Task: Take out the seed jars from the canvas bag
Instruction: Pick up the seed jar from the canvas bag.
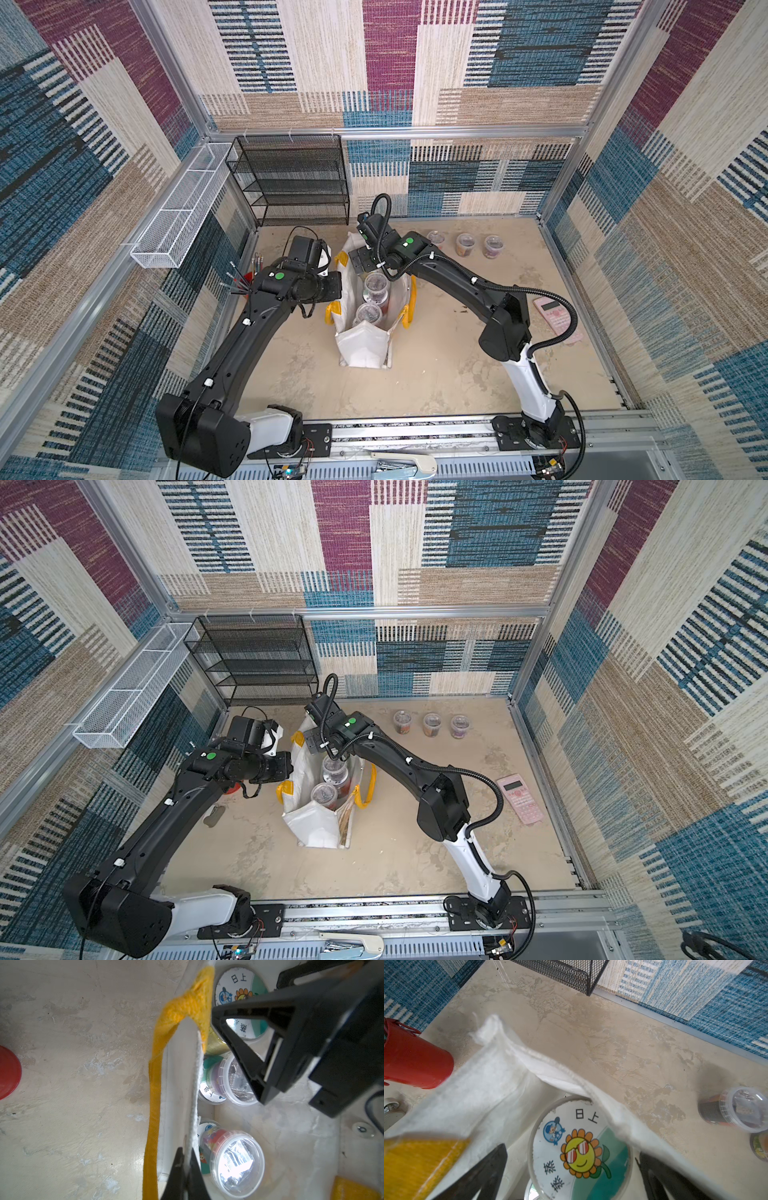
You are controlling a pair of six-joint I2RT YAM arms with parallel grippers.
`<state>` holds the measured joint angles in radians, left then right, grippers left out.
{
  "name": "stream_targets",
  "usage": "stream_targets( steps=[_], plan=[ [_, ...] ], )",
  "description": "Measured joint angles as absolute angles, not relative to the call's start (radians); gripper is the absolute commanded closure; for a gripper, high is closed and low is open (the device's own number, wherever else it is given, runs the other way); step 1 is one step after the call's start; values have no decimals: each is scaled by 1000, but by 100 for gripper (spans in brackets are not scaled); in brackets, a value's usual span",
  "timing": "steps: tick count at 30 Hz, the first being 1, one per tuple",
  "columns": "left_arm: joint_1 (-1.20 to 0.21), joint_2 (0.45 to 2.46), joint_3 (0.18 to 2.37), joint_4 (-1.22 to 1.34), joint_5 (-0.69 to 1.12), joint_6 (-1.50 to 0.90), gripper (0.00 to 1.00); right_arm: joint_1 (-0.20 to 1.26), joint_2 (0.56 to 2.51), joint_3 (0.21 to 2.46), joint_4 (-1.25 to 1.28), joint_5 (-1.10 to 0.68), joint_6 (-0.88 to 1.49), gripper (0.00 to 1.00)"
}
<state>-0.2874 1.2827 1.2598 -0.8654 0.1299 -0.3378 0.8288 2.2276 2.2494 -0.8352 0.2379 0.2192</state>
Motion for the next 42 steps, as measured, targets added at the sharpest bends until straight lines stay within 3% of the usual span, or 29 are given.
stream_targets(
  steps=[22, 31, 36, 42],
  plan=[
    [-287, 1281, 1256, -864, 126, -338, 100, 818, 2297, 2271, -832, 227, 211, 1],
    [-287, 1281, 1253, -864, 112, -338, 100, 814, 2309, 2274, -828, 227, 212, 18],
    [-287, 1281, 1253, -864, 112, -338, 100, 815, 2293, 2247, -809, 228, 212, 39],
    [-287, 1284, 1253, -864, 111, -338, 100, 817, 2271, 2248, -812, 241, 212, 50]
  ],
)
